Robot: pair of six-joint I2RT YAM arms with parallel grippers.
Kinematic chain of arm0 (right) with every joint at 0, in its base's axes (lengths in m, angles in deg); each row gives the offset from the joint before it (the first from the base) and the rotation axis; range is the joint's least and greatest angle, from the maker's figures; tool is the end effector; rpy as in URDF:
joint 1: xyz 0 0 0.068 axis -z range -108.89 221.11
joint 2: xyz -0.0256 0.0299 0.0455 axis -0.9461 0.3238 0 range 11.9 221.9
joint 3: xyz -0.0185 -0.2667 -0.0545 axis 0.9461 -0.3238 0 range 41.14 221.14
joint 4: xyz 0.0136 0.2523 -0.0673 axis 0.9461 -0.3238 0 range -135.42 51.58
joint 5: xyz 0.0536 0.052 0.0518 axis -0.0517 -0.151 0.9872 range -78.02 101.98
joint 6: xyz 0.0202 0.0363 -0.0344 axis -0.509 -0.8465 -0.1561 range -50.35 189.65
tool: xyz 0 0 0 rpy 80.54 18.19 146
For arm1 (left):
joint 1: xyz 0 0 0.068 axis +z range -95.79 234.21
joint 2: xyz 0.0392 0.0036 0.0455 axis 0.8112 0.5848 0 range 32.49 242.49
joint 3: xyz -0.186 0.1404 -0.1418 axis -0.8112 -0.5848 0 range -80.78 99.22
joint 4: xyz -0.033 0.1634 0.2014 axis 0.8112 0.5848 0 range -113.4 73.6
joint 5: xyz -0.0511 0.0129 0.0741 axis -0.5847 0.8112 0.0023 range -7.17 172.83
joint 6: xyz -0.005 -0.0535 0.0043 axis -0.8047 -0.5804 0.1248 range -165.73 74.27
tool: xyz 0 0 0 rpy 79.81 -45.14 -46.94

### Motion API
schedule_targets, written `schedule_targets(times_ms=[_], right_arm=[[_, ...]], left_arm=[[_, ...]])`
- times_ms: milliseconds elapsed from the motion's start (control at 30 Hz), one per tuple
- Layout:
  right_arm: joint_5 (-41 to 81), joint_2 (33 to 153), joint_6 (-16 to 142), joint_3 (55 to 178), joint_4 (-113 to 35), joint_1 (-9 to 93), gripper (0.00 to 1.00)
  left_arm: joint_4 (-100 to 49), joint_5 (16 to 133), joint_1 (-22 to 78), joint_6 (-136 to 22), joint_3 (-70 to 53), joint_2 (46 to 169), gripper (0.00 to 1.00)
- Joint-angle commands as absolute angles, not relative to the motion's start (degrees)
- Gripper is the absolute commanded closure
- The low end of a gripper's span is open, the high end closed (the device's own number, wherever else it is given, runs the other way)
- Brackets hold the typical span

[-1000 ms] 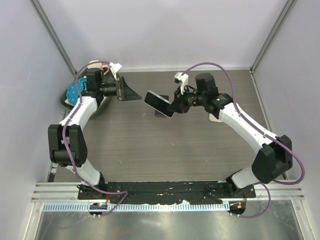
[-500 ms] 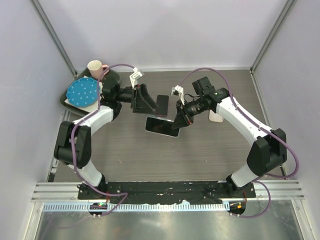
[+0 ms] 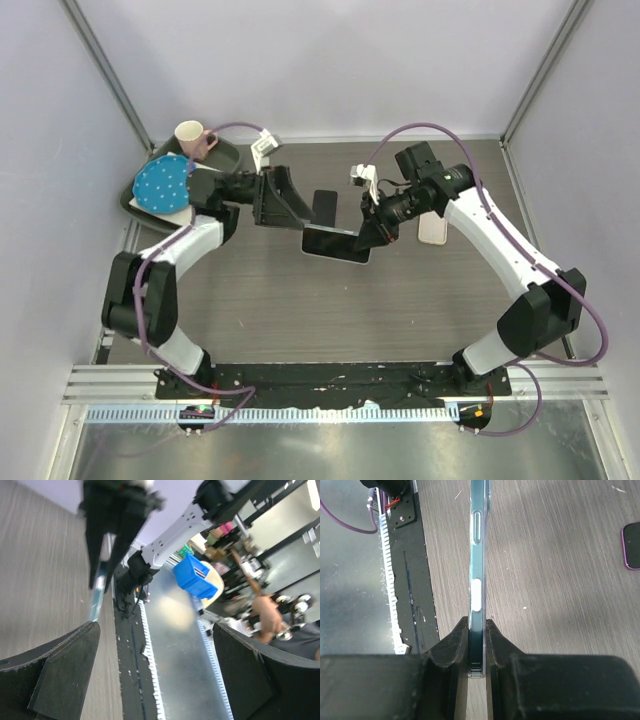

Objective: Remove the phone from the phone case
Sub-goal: Adjust the phone.

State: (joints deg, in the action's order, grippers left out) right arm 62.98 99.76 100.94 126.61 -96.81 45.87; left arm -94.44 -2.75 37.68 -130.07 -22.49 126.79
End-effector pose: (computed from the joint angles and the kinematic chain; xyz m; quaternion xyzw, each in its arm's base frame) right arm 0.2636 0.1549 0.3430 -0.5092 0.7178 0.4041 0.2494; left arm 0.3120 -0.1296 0.3252 0.3112 0.6173 -0.7016 0.1729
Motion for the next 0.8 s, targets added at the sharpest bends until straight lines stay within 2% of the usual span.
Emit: schedule_targets(times_ms=[0, 33, 100, 133, 167, 200, 233, 267, 333, 467, 500, 533, 567, 600, 667, 767], right_arm=[[65.33, 92.95, 104.36, 127.71, -97.04, 45.97, 0.99], [65.41, 92.59, 104.89, 127.62, -98.09, 45.97, 0.99], [65.24, 91.54, 105.6, 127.1, -98.8, 45.97, 0.99], [65.24, 90.92, 105.6, 126.66, -98.97, 45.97, 0.99], [65.41, 90.57, 105.43, 126.31, -98.89, 45.97, 0.99], [65.59, 89.7, 104.82, 126.13, -98.8, 45.97, 0.99], [65.42, 89.25, 104.03, 125.87, -98.36, 46.06, 0.99], [65.24, 88.81, 103.32, 125.69, -97.75, 45.97, 0.99], [65.24, 87.76, 102.53, 125.34, -96.95, 45.97, 0.99], [64.89, 86.7, 102.26, 125.07, -96.95, 45.97, 0.99], [64.8, 86.44, 102.26, 124.81, -96.87, 45.97, 0.99], [64.45, 86.35, 102.26, 124.81, -96.87, 46.06, 0.99], [64.27, 86.26, 102.26, 124.55, -96.69, 45.97, 0.99], [64.18, 86.17, 102.35, 124.54, -96.6, 45.97, 0.99], [63.49, 86.0, 102.44, 124.54, -96.69, 45.97, 0.99], [61.64, 86.34, 103.57, 124.19, -96.69, 46.06, 0.99]], left_arm=[[-111.21, -0.77, 37.95, -131.08, -13.73, 116.25, 0.0], [-109.63, 0.12, 38.91, -129.86, -12.15, 115.73, 0.0], [-92.29, 7.64, 43.46, -118.05, -9.68, 112.84, 0.0], [-71.25, 10.64, 44.45, -109.98, -9.5, 110.99, 0.0], [-53.11, 14.5, 44.98, -81.62, -6.97, 108.8, 0.0], [-33.87, 20.46, 42.9, -67.41, -3.81, 104.95, 0.0], [-14.54, 34.7, 40.53, -58.22, -1.35, 104.47, 0.0], [-12.43, 36.32, 39.29, -53.52, 0.16, 104.56, 0.0], [-11.72, 33.54, 39.27, -55.13, -0.62, 104.91, 0.0], [-18.62, 17.56, 38.92, -57.68, -9.82, 104.21, 0.0], [-23.26, 15.44, 38.83, -65.26, -12.63, 104.12, 0.0], [-34.45, 15.94, 38.83, -68.73, -17.1, 103.77, 0.0], [-35.08, 18.82, 38.66, -69.54, -18.01, 103.42, 0.0], [-26.47, 23.89, 37.7, -67.81, -17.76, 102.63, 0.0], [-19.65, 35.04, 33.76, -56.67, -16.7, 99.91, 0.0], [-11.02, 33.47, 31.81, -48.91, -14.69, 99.37, 0.0]])
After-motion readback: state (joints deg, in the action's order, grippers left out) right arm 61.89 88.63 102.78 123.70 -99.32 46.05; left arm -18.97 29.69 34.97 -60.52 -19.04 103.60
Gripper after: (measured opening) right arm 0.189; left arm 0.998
